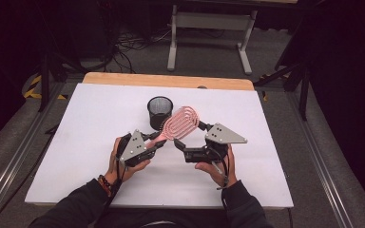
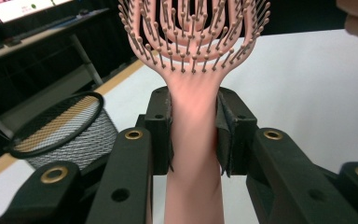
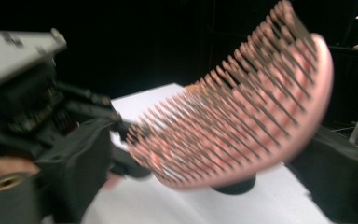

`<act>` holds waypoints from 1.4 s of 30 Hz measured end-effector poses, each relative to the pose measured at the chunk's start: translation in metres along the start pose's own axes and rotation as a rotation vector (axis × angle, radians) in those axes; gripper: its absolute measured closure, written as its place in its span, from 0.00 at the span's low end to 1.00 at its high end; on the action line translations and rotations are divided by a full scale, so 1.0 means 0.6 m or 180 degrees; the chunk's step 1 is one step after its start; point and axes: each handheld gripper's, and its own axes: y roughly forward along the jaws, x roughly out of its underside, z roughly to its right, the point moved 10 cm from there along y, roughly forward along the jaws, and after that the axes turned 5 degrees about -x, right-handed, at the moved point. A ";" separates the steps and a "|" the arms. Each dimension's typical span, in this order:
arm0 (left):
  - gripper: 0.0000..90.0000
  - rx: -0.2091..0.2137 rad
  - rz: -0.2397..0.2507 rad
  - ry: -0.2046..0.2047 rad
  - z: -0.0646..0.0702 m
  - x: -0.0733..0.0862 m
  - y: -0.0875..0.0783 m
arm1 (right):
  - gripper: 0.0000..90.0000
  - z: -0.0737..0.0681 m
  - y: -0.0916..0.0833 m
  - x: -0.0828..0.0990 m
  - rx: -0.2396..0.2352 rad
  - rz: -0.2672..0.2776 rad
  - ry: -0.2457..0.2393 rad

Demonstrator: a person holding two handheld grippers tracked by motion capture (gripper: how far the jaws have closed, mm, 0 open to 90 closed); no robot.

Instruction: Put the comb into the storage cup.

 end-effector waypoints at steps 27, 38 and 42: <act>0.77 -0.0195 -0.0049 0.0147 0.036 0.005 0.030 | 0.69 -0.016 0.004 -0.008 0.0089 0.0319 0.0273; 0.77 -0.0192 0.0008 0.0101 0.035 0.003 0.032 | 0.70 -0.022 0.005 -0.015 0.0052 0.0296 0.0178; 0.77 -0.0186 -0.0015 0.0109 0.037 0.004 0.036 | 0.70 -0.020 0.006 -0.013 0.0068 0.0286 0.0150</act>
